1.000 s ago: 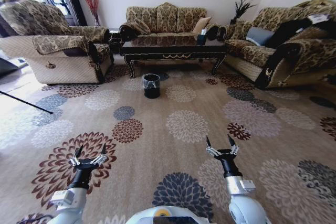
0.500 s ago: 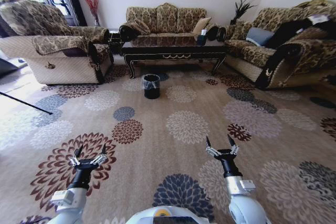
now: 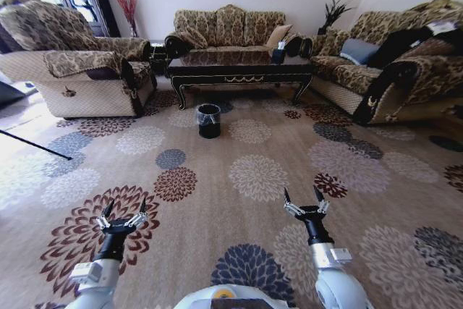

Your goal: Move to the front of the table and pick up the trash from the floor, then place it into the trash bin.

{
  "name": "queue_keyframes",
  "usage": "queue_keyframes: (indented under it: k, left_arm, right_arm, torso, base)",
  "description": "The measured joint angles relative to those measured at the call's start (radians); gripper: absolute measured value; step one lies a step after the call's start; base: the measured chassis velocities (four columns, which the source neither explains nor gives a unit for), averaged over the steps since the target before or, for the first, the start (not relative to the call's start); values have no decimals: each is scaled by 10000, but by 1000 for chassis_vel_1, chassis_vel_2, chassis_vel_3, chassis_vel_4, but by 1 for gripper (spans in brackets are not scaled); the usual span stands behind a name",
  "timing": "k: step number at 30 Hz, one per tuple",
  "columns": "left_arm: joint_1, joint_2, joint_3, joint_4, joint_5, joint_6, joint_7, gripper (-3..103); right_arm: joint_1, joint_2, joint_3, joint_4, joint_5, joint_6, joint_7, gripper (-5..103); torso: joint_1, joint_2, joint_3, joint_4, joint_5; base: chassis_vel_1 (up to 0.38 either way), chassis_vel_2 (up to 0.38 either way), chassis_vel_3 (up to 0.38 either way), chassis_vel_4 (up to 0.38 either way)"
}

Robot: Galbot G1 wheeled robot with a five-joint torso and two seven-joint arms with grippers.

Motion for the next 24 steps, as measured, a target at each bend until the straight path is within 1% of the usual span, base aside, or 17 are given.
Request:
queue_keyframes:
  k: [3,4,6,7,10,13,15,23,24]
  left_arm:
    - [0,0,0,0,0,0,0,100]
    - [0,0,0,0,0,0,0,100]
    - [0,0,0,0,0,0,0,100]
    - [0,0,0,0,0,0,0,100]
    - [0,0,0,0,0,0,0,100]
    - [0,0,0,0,0,0,0,100]
    - [0,0,0,0,0,0,0,100]
    - [0,0,0,0,0,0,0,100]
    - [0,0,0,0,0,0,0,100]
  right_arm:
    - [0,0,0,0,0,0,0,100]
    - [0,0,0,0,0,0,0,100]
    - [0,0,0,0,0,0,0,100]
    - [0,0,0,0,0,0,0,100]
    - [0,0,0,0,0,0,0,100]
    - [0,0,-1,0,1,0,0,100]
    - [-1,0,0,0,0,0,0,100]
    - [3,0,0,0,0,0,0,100]
    - [2,0,0,0,1,0,0,100]
  torso:
    - [4,91,85,0,-1]
    - [38,254,218,0,0]
    - [44,339,297,0,0]
    - [44,339,297,0,0]
    - [71,522,456,0,0]
    - [79,594,520,0,0]
    - [89,715,625,-1,0]
    - [124,894,778,0,0]
    - [139,975,839,-1,0]
  base:
    - [0,0,0,0]
    - [0,0,0,0]
    - [0,0,0,0]
    - [0,0,0,0]
    - [0,0,0,0]
    - [0,0,0,0]
    - [-27,29,19,-9]
    - [-38,40,28,-33]
    - [0,0,0,0]
